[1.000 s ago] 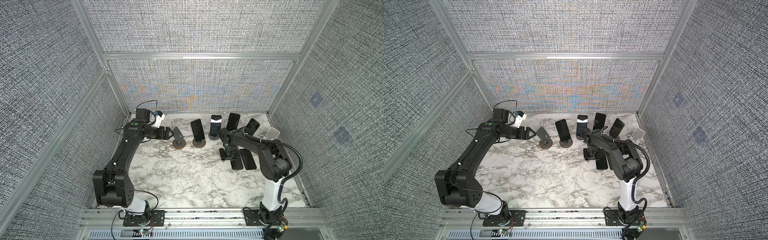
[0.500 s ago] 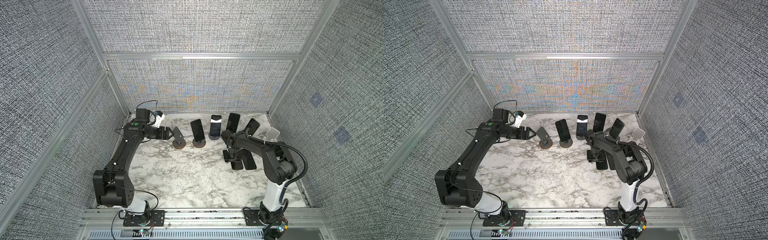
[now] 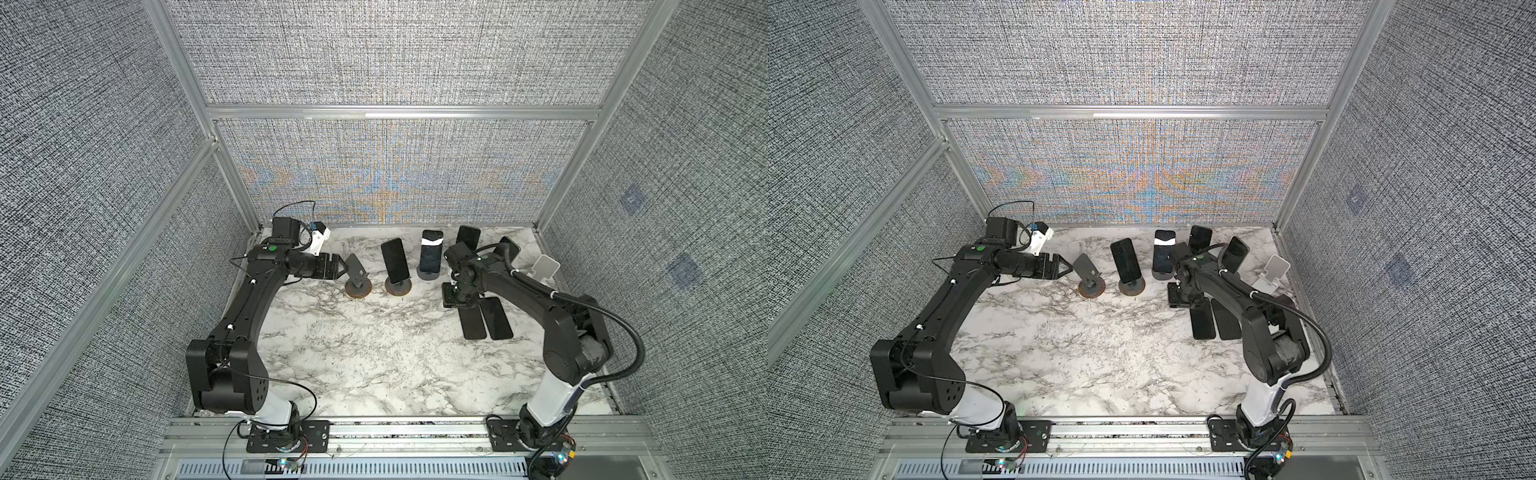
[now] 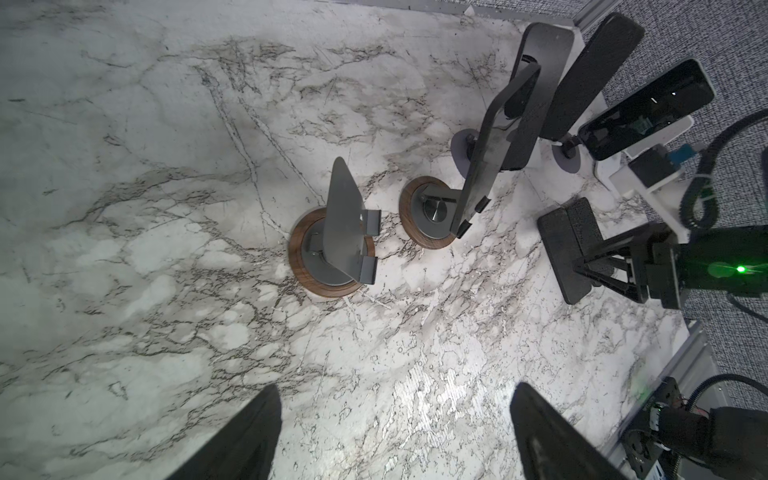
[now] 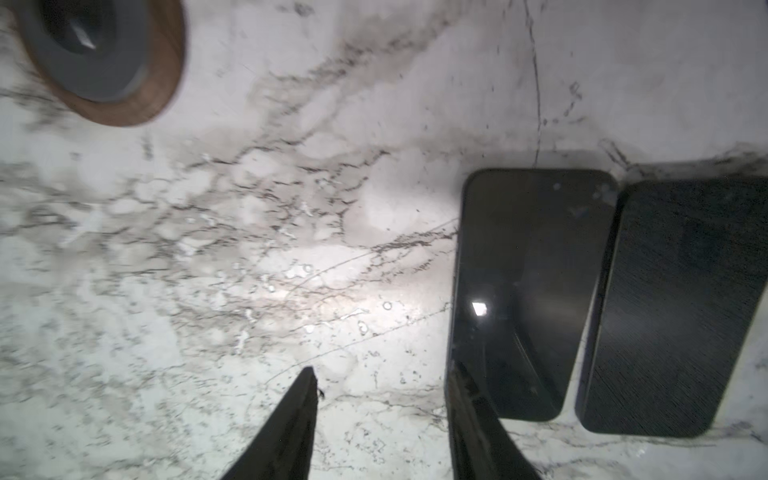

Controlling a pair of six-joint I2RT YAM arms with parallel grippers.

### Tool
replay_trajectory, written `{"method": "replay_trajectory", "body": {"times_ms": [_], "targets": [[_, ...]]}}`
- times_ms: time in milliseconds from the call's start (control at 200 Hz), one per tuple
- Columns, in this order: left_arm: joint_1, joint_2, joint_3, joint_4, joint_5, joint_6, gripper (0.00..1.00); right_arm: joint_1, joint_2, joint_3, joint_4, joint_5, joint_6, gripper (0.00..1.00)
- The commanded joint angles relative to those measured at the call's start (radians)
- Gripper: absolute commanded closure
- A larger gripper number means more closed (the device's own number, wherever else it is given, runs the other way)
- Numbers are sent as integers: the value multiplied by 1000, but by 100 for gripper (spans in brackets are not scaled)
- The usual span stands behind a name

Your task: Remove the phone from the phone stand

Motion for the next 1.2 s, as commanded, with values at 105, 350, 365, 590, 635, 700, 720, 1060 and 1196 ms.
{"method": "replay_trajectory", "body": {"times_ms": [105,350,365,590,635,700,720,1060,1196], "targets": [[-53,14,11,30,101,55,17,-1,-131,-58,118,-154,-59,43],[-131,145,173,129,138,-11,26,-2,-236,-115,130,-199,-79,46],[-132,157,179,150,153,-18,28,-2,-245,-120,133,-200,-81,46],[-133,307,251,342,256,-72,35,-5,-392,-212,118,-172,-158,43],[-135,338,275,345,265,-80,35,-6,-413,-227,112,-171,-170,39],[-137,380,307,340,282,-85,35,-7,-432,-246,105,-160,-176,32],[-138,390,315,339,286,-88,35,-7,-436,-250,103,-157,-177,31],[-158,531,383,381,348,-116,38,-10,-464,-301,92,-139,-179,26],[-170,559,395,377,353,-113,48,-17,-457,-297,80,-138,-171,26]]}}
